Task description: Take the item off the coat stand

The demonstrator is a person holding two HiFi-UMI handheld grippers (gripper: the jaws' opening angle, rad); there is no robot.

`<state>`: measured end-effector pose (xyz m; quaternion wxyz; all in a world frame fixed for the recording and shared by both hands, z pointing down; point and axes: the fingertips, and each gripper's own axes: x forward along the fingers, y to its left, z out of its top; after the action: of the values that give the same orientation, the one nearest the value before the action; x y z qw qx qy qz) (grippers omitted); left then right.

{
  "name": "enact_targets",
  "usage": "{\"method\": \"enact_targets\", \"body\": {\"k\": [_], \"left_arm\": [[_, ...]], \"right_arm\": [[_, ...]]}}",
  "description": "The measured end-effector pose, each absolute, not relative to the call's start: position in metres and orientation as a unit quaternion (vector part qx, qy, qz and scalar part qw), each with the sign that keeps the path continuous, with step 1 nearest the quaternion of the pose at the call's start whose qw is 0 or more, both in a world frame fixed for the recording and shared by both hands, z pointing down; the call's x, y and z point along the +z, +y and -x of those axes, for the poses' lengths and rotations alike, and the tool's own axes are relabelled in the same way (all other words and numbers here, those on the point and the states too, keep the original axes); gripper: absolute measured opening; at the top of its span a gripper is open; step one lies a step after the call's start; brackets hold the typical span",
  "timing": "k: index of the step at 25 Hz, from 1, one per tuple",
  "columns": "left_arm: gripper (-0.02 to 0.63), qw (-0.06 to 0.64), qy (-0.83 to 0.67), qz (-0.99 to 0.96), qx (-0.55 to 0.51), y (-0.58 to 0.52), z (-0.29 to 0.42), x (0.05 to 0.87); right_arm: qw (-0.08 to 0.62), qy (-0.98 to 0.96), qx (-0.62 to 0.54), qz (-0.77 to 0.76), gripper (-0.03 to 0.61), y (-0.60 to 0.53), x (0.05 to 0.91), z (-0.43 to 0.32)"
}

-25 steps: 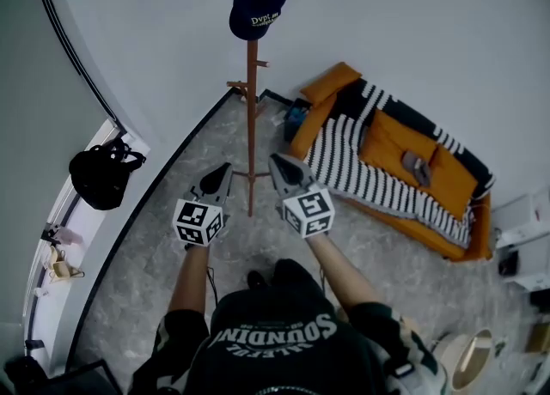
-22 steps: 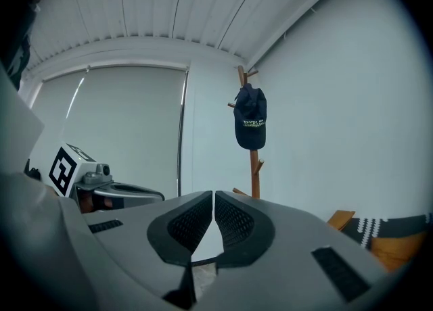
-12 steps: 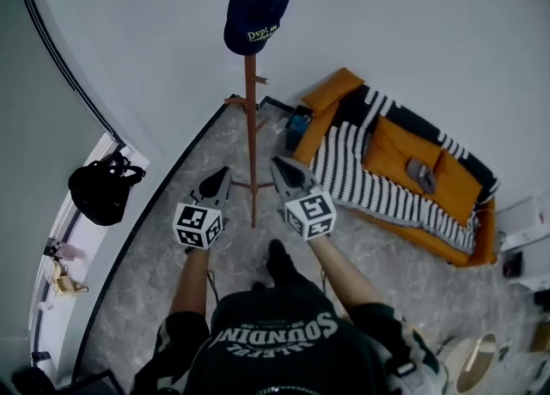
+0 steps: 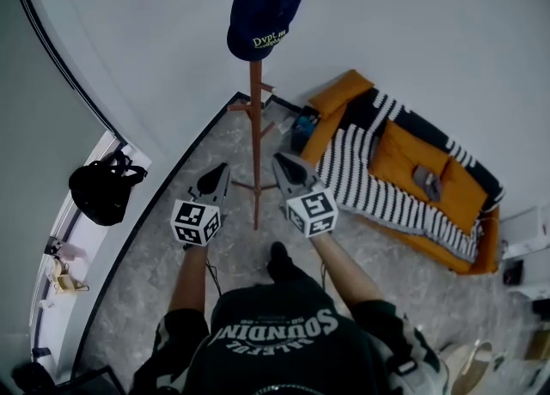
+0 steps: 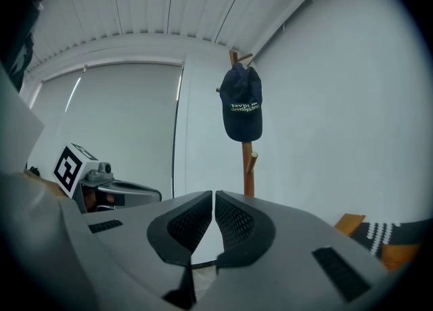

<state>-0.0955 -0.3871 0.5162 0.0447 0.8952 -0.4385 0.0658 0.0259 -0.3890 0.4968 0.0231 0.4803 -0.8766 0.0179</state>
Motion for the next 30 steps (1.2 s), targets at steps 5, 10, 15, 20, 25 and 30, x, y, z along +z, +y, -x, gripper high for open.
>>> {"method": "enact_targets", "body": {"k": [5, 10, 15, 20, 25, 30], "left_arm": [[0.0, 0.052, -0.44, -0.894, 0.067, -0.39, 0.097, 0.522], [0.0, 0.056, -0.438, -0.895, 0.07, -0.387, 0.097, 0.528], [0.0, 0.059, -0.44, -0.893, 0.071, -0.383, 0.099, 0.531], [0.0, 0.06, -0.451, -0.888, 0.071, -0.382, 0.111, 0.532], [0.0, 0.061, -0.461, -0.883, 0.07, -0.383, 0.123, 0.532], [0.0, 0.062, -0.469, -0.879, 0.067, -0.385, 0.132, 0.532]], "right_arm": [[0.033, -0.879, 0.003, -0.477, 0.03, -0.39, 0.491, -0.024], [0.036, -0.882, 0.01, -0.47, 0.136, -0.388, 0.496, -0.021], [0.047, -0.877, 0.002, -0.479, 0.172, -0.388, 0.5, -0.021], [0.055, -0.876, -0.007, -0.478, 0.178, -0.395, 0.488, -0.019], [0.065, -0.874, -0.028, -0.48, 0.178, -0.412, 0.47, -0.017], [0.048, -0.875, -0.062, -0.477, 0.178, -0.434, 0.447, -0.015]]}}
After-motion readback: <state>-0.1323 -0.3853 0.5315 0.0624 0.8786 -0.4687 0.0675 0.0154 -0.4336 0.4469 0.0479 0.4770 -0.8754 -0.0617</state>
